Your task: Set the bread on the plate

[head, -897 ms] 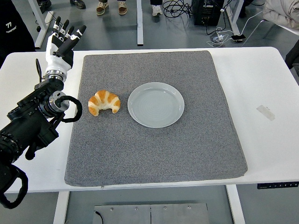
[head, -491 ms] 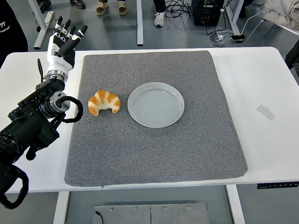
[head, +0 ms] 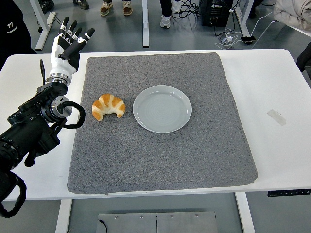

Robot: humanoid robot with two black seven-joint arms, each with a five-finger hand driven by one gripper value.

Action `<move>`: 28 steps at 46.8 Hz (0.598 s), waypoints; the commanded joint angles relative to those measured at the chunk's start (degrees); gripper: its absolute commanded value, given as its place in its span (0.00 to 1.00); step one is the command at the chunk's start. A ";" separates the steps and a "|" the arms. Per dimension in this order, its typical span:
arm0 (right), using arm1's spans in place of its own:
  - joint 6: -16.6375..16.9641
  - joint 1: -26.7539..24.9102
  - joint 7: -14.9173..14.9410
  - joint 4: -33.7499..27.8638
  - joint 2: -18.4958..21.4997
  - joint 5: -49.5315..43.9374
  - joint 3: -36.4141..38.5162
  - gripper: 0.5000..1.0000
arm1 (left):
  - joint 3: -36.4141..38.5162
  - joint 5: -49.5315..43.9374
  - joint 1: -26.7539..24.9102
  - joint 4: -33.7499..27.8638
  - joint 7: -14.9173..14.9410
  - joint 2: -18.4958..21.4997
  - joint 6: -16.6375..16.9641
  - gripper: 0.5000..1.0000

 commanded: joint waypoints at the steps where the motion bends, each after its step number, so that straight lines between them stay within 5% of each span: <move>1: 0.00 0.00 0.00 0.00 0.00 -0.01 0.00 1.00 | 0.90 0.10 0.08 -0.39 -0.01 0.58 0.00 0.97; 19: 0.00 0.00 0.00 0.00 0.00 -0.01 0.00 1.00 | 11.09 0.10 -0.27 -8.39 0.17 8.49 0.79 0.97; 28: 0.00 0.00 0.00 0.00 0.00 -0.01 0.00 1.00 | 25.06 0.10 -3.78 -14.09 0.26 14.46 2.37 0.97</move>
